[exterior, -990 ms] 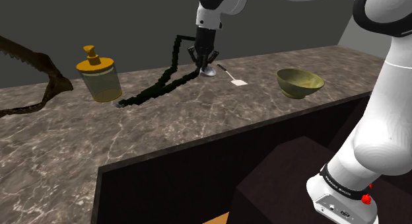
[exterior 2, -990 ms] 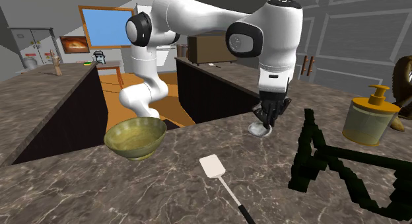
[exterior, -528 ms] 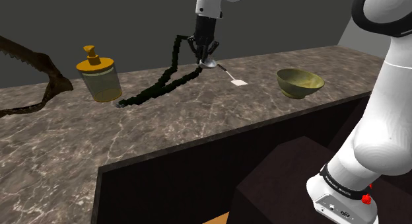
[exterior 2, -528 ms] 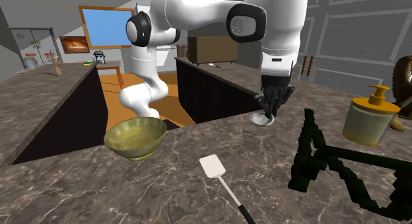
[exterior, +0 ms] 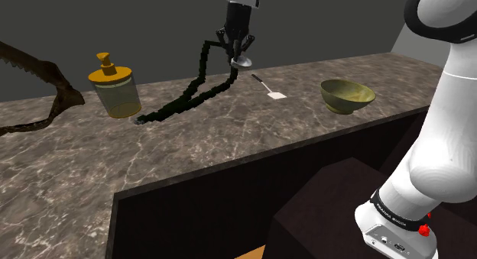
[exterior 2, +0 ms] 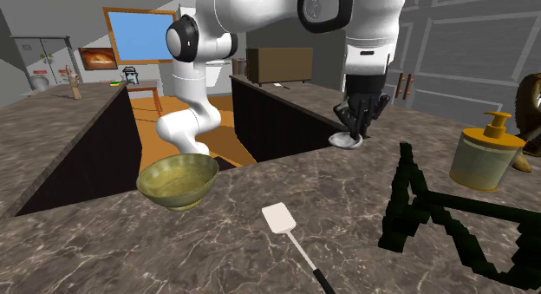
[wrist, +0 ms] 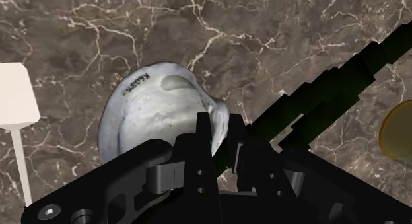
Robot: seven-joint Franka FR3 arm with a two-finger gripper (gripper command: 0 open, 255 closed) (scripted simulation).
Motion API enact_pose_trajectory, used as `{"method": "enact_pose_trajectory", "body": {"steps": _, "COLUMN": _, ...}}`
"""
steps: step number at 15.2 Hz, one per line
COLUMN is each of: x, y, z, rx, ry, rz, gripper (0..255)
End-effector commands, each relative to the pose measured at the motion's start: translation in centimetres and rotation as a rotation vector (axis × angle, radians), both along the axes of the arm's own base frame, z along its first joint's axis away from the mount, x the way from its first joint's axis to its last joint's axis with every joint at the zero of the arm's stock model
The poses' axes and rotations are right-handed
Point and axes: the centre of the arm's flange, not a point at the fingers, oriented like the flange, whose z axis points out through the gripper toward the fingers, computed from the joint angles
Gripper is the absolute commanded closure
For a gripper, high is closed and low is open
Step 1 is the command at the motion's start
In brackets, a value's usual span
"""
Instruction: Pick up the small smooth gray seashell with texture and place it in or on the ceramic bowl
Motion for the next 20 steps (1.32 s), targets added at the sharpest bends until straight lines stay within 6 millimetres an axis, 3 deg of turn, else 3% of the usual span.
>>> {"method": "enact_pose_trajectory", "body": {"steps": 1, "x": 0.1, "y": 0.0, "z": 0.9, "rx": 0.0, "ry": 0.0, "rz": 0.0, "gripper": 255}}
{"method": "enact_pose_trajectory", "body": {"steps": 20, "x": -17.5, "y": -17.8, "z": 2.3, "rx": 0.0, "ry": 0.0, "rz": 0.0, "gripper": 255}}
